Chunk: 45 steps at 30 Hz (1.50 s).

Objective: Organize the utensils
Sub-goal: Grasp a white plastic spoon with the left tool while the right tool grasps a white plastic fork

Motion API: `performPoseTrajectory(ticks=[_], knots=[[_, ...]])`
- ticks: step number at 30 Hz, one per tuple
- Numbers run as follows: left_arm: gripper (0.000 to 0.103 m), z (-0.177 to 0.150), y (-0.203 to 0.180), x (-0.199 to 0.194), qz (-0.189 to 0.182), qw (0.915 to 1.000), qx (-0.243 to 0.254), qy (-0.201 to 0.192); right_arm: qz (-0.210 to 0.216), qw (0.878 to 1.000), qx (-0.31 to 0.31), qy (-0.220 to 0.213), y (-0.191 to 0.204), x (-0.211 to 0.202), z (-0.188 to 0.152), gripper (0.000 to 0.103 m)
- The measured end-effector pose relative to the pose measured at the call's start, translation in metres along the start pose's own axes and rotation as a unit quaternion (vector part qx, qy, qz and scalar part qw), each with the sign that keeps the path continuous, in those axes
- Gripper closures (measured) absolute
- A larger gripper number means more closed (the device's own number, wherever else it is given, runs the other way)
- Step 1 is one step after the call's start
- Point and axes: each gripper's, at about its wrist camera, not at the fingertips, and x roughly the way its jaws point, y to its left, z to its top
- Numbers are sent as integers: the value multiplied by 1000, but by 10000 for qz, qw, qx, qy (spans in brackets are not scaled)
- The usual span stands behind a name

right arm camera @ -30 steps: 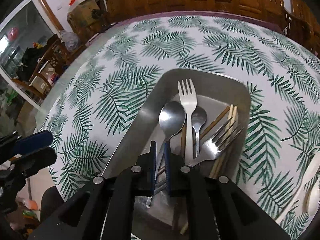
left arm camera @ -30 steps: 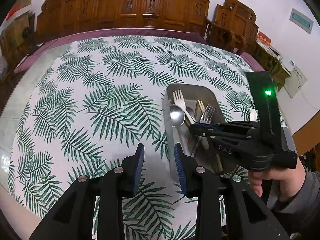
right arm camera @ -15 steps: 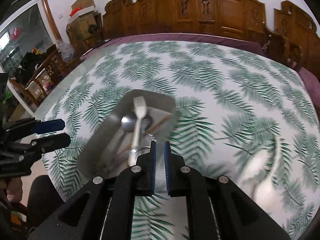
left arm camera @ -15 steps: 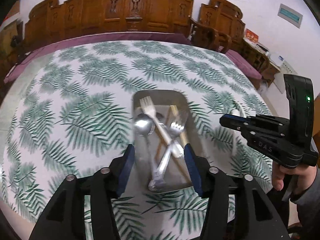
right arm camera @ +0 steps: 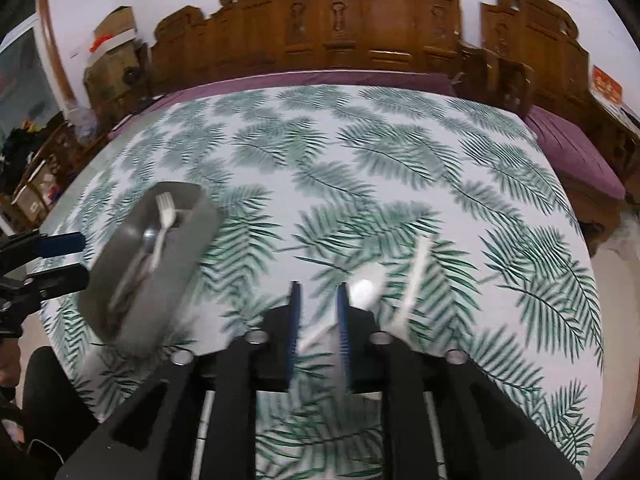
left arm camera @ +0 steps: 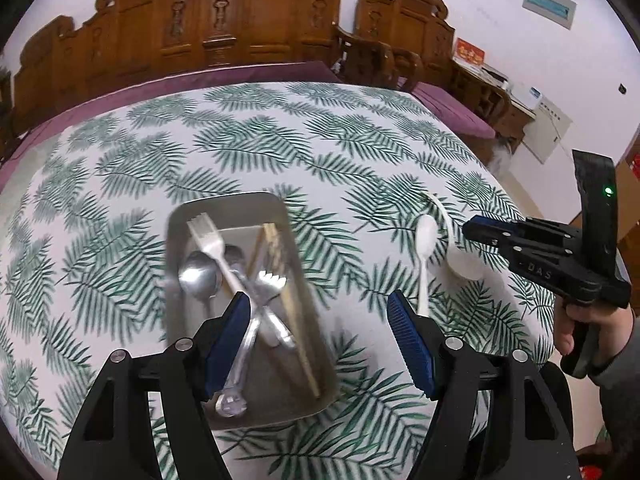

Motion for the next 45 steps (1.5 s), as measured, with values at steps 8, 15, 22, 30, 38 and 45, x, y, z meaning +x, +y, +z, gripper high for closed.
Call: performPoseTrajectory(ticks=[8, 15, 22, 30, 38, 45], knots=[[35, 6, -33, 26, -131, 9995, 235, 167, -202, 9991, 250, 259, -39, 26, -15, 80], [35, 11, -49, 45, -174, 9988, 363, 293, -244, 9982, 295, 471, -49, 55, -17, 80], [43, 11, -64, 68, -287, 9971, 495, 510, -234, 9965, 425, 676, -62, 67, -21, 85], [67, 14, -89, 94, -495, 9936, 706, 728, -179, 9965, 515, 637, -82, 48, -35, 94], [73, 15, -106, 124, -549, 9899, 891, 959, -128, 9964, 643, 547, -90, 29, -49, 94], [84, 19, -115, 147, -539, 9874, 974, 1122, -124, 9960, 707, 538, -94, 20, -55, 94]])
